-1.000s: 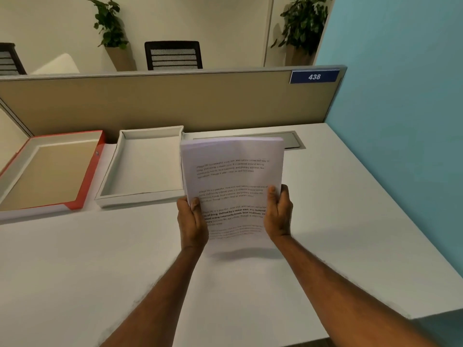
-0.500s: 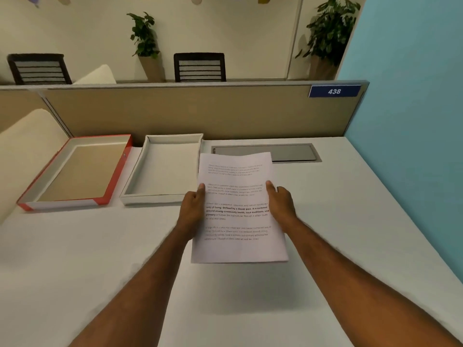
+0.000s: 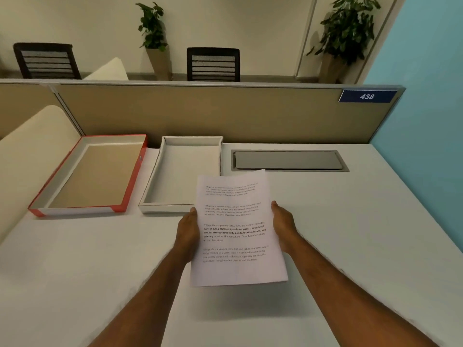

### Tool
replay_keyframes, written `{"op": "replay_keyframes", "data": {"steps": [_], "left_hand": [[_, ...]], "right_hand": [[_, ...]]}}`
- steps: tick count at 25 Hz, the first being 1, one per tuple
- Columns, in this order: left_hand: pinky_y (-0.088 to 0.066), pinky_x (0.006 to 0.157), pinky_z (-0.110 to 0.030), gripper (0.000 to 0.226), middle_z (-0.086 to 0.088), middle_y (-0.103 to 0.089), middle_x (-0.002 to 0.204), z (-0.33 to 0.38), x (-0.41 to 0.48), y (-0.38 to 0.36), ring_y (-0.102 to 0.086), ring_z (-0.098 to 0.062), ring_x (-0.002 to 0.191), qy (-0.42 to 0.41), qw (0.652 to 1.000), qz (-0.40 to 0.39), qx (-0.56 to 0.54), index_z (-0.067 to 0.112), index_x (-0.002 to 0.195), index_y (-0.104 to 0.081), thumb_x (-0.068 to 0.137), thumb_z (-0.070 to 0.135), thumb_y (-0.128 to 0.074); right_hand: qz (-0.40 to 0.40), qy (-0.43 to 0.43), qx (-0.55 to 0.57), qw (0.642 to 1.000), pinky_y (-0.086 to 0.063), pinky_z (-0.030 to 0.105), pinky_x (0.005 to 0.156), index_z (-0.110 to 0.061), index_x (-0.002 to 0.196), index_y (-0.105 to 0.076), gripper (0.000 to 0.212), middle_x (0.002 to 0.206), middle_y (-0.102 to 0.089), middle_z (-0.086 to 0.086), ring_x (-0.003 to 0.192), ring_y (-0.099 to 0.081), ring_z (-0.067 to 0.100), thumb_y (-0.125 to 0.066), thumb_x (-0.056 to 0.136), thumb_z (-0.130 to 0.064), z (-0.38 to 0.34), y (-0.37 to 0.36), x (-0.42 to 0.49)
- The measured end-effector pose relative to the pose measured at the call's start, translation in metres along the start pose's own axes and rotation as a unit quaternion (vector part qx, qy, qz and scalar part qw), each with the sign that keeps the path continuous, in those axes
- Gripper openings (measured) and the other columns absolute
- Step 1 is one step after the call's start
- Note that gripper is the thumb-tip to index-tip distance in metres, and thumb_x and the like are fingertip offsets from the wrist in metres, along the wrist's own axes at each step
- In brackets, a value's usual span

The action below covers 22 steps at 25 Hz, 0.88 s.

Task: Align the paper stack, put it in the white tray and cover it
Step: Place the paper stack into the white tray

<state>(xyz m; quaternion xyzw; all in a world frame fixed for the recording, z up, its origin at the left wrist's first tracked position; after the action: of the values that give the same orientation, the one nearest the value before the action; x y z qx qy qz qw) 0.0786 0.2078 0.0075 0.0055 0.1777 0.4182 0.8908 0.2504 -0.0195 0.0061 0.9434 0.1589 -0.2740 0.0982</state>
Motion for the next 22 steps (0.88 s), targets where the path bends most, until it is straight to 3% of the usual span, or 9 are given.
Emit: {"op": "replay_keyframes", "data": {"steps": [3, 7, 10, 14, 19, 22], "left_hand": [[-0.050, 0.098, -0.052, 0.052, -0.016, -0.069, 0.114, 0.014, 0.031, 0.024, -0.066, -0.033, 0.105, 0.019, 1.000, -0.011, -0.013, 0.005, 0.116, -0.065, 0.105, 0.041, -0.029], [-0.055, 0.067, -0.036, 0.048, -0.007, -0.069, 0.084, 0.040, 0.080, 0.065, -0.068, -0.023, 0.075, 0.034, 0.999, 0.028, 0.021, 0.015, 0.083, -0.062, 0.104, 0.044, -0.029], [-0.047, 0.054, -0.027, 0.044, -0.004, -0.066, 0.080, 0.060, 0.115, 0.088, -0.065, -0.019, 0.070, 0.033, 0.998, 0.042, 0.039, 0.021, 0.077, -0.056, 0.103, 0.044, -0.030], [-0.048, 0.056, -0.028, 0.046, -0.004, -0.066, 0.086, 0.069, 0.166, 0.102, -0.065, -0.020, 0.076, 0.050, 0.996, 0.021, 0.069, 0.014, 0.096, -0.059, 0.103, 0.047, -0.027], [-0.051, 0.063, -0.031, 0.051, -0.007, -0.067, 0.095, 0.073, 0.231, 0.103, -0.067, -0.023, 0.079, 0.043, 0.992, 0.005, 0.115, 0.011, 0.104, -0.060, 0.103, 0.049, -0.027], [-0.051, 0.068, -0.033, 0.051, -0.008, -0.066, 0.097, 0.064, 0.262, 0.102, -0.065, -0.022, 0.077, 0.051, 0.990, 0.014, 0.132, 0.010, 0.106, -0.060, 0.103, 0.049, -0.027]], "right_hand": [[-0.002, 0.003, -0.004, 1.000, -0.053, 0.047, 0.095, -0.009, 0.112, -0.063, 0.043, 0.116, -0.069, 0.014, 0.107, -0.065, 0.035, -0.037, 0.103, -0.042, -0.020, -0.034, 0.005], [-0.011, -0.002, -0.027, 1.000, -0.054, 0.045, 0.091, -0.008, 0.106, -0.062, 0.048, 0.109, -0.069, 0.013, 0.096, -0.067, 0.032, -0.033, 0.103, -0.046, -0.056, -0.090, 0.020], [-0.016, 0.005, -0.050, 0.999, -0.054, 0.045, 0.093, -0.006, 0.111, -0.061, 0.050, 0.112, -0.069, 0.014, 0.100, -0.067, 0.033, -0.033, 0.102, -0.045, -0.081, -0.130, 0.035], [-0.020, 0.012, -0.043, 0.999, -0.051, 0.047, 0.099, -0.006, 0.133, -0.054, 0.049, 0.126, -0.064, 0.014, 0.112, -0.063, 0.034, -0.036, 0.102, -0.040, -0.102, -0.171, 0.068], [-0.015, 0.011, -0.074, 0.997, -0.049, 0.037, 0.077, -0.007, 0.109, -0.058, 0.040, 0.098, -0.064, 0.010, 0.080, -0.060, 0.022, -0.035, 0.103, -0.039, -0.114, -0.211, 0.112], [-0.003, 0.009, -0.093, 0.996, -0.049, 0.036, 0.076, -0.010, 0.101, -0.056, 0.035, 0.098, -0.062, 0.010, 0.080, -0.060, 0.022, -0.035, 0.103, -0.038, -0.116, -0.226, 0.138]]}}
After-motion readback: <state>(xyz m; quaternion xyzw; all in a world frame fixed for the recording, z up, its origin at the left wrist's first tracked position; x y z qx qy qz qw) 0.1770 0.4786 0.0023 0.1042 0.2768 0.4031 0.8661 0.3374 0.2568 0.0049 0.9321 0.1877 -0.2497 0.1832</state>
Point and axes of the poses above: each hand's wrist, its own x-axis towards the middle knuckle, its own y-axis out of the back of the hand, z = x × y, the point moved 10 cm from there along x, towards the middle knuckle
